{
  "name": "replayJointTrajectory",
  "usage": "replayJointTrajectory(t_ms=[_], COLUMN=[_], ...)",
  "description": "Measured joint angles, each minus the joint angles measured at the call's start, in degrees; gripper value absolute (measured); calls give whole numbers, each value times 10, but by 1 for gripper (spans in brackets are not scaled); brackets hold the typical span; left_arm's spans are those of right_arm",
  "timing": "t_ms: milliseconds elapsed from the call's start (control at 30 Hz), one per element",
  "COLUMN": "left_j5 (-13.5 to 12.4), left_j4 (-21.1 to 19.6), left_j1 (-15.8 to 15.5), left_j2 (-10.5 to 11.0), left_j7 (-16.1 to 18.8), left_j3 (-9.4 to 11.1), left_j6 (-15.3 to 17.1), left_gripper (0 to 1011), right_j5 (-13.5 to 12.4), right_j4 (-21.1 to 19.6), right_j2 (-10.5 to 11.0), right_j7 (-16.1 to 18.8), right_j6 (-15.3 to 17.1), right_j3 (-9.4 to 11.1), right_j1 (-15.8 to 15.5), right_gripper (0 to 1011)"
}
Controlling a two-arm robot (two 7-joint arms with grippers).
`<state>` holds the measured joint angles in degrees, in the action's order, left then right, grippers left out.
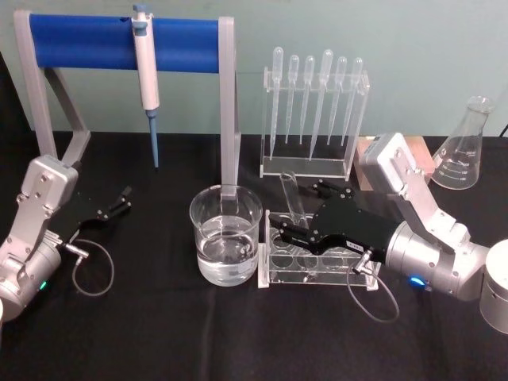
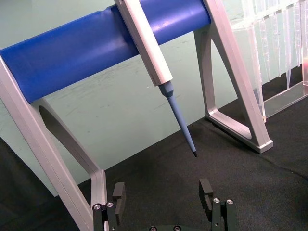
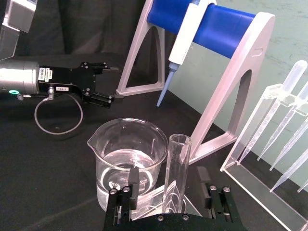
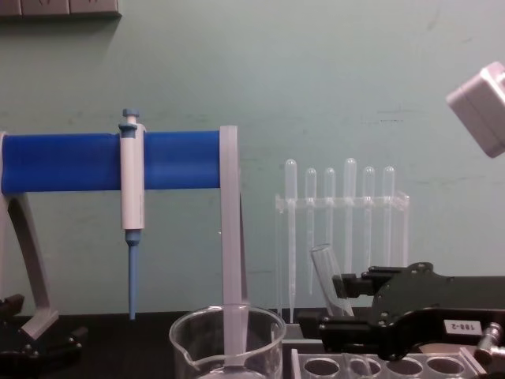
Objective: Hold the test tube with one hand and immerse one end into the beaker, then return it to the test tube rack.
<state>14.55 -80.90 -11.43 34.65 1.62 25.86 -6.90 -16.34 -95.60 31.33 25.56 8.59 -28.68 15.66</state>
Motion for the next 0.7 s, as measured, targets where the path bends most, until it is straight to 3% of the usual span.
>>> replayJointTrajectory(t_ms=[533,700], left_j5=[0,0], left_j4=[0,0], left_j1=[0,0], left_j2=[0,0], left_j7=[0,0], left_j3=[0,0], left_j6=[0,0], left_gripper=[1000,1000], right_j5=[-9,-22], right_j4=[11,-8], right_j2=[-20,-20], right_j7=[14,8], right_j6=[16,13], right_j3=[20,34], right_j1=[-5,-20], right_gripper=[250,226])
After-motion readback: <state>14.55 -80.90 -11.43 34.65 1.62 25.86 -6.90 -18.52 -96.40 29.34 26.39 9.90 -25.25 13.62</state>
